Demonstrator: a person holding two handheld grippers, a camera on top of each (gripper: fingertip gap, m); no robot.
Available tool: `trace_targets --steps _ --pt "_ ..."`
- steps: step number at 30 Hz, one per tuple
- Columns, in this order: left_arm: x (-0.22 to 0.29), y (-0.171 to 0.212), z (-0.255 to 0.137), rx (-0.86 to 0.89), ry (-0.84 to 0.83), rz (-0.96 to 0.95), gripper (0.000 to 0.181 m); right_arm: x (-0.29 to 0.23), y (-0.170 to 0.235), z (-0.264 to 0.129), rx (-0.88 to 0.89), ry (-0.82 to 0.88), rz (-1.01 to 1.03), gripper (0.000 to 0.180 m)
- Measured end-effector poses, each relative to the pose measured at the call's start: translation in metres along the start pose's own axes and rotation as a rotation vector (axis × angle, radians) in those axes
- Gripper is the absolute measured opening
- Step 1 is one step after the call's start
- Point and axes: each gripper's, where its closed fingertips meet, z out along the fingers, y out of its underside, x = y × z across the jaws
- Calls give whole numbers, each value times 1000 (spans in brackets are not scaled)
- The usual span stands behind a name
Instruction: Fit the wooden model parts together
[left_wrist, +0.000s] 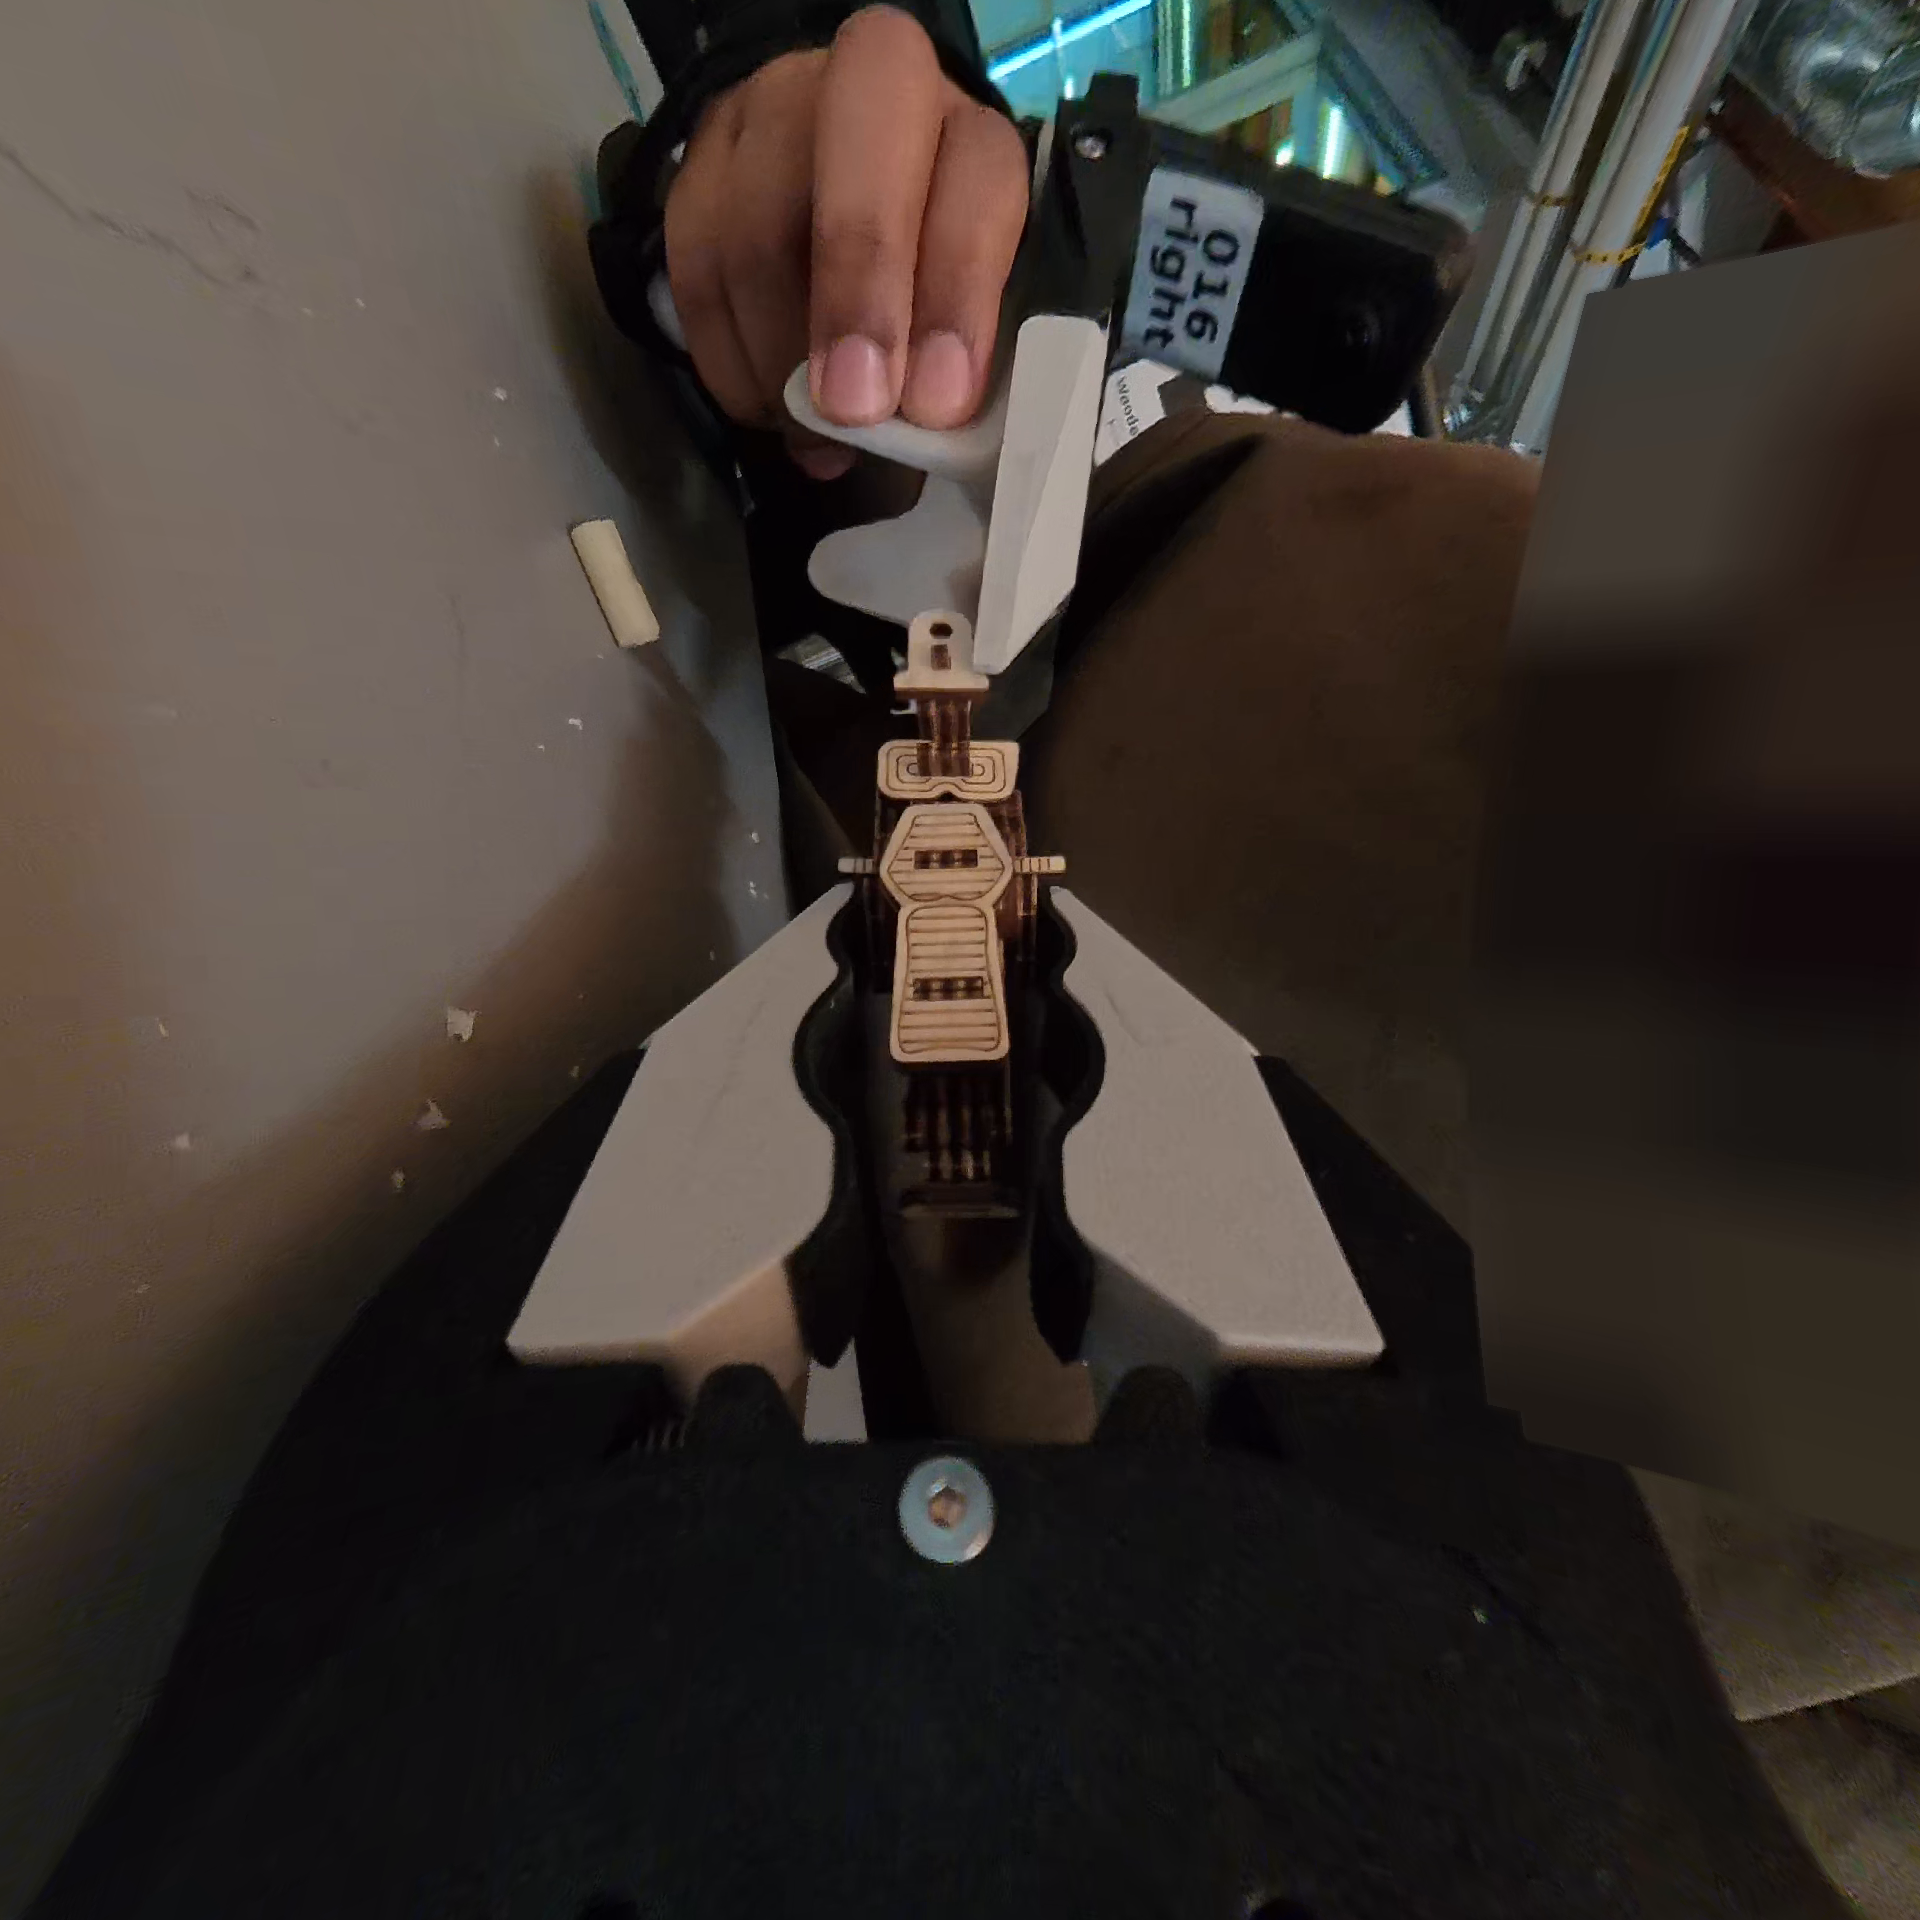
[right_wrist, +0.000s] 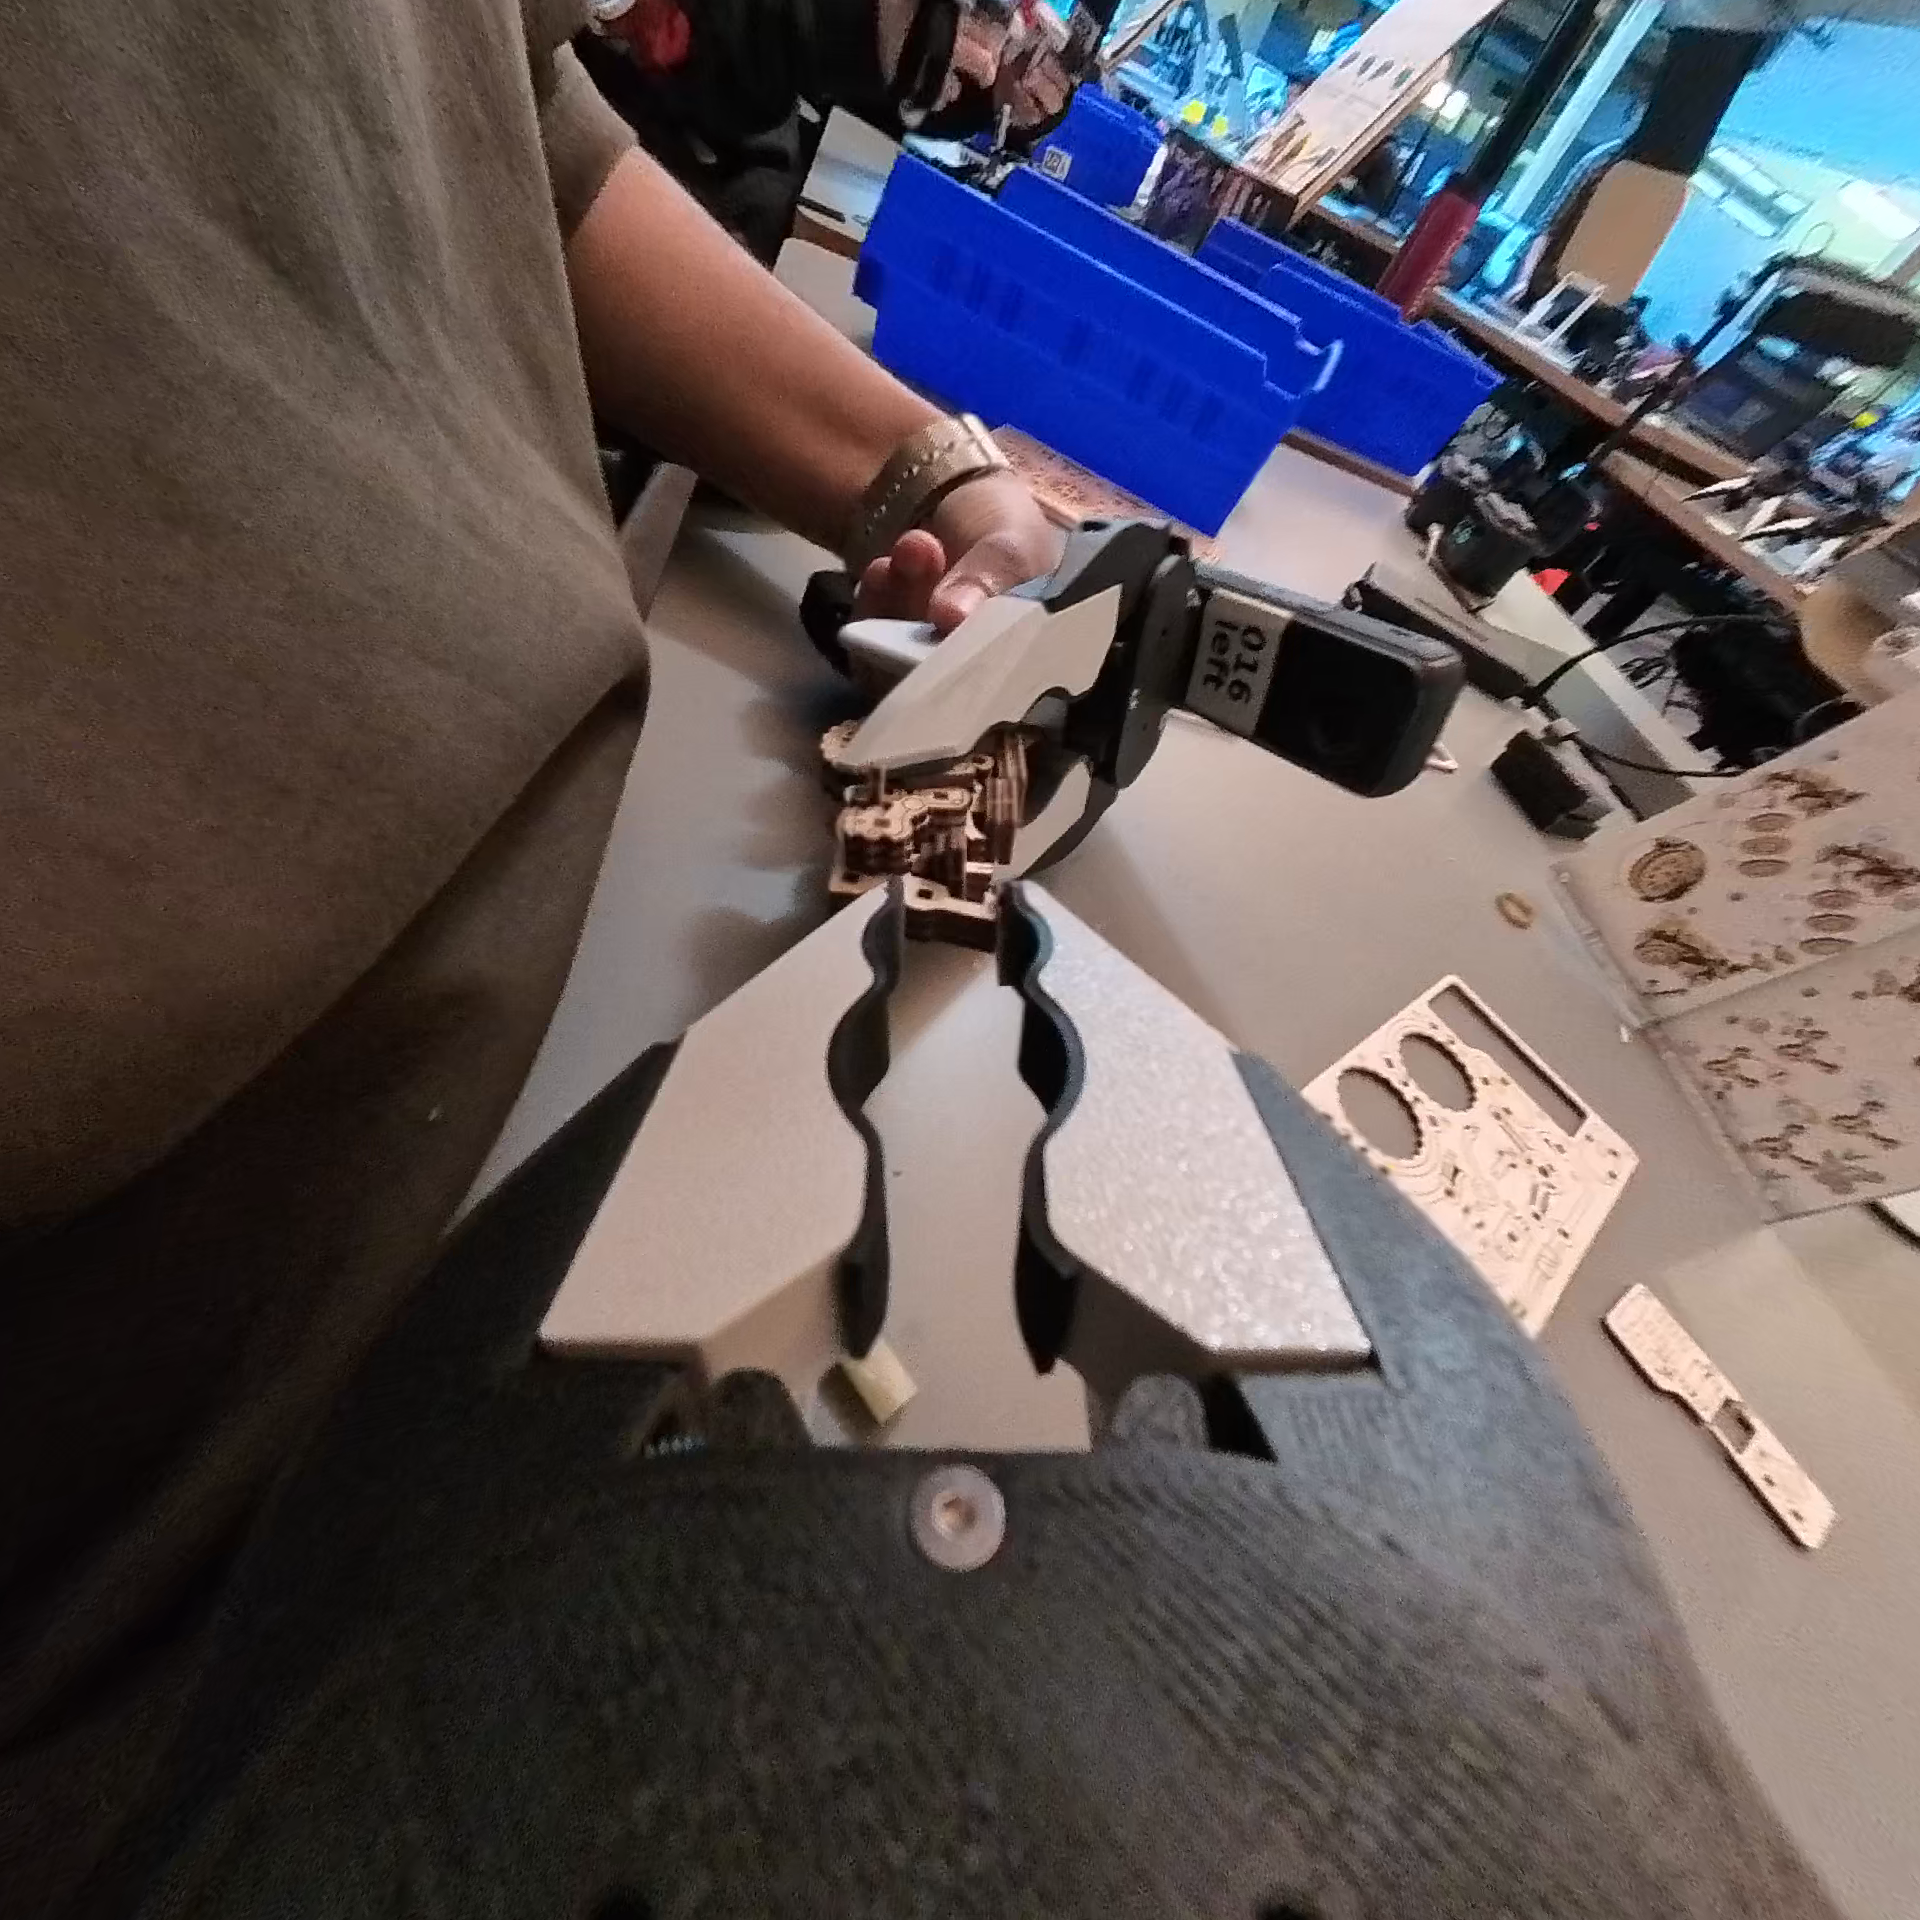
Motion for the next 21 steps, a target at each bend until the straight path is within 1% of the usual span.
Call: trace_targets --steps 3,5,21 --pt "1 -3 -3 21 10 -2 26 5 -3 0 10 66 -45 19" --pt "2 -3 -3 20 12 1 27 7 -2 0 4 81 -57 21" --pt "3 -6 -2 40 23 1 27 10 -2 -2 26 32 48 17"
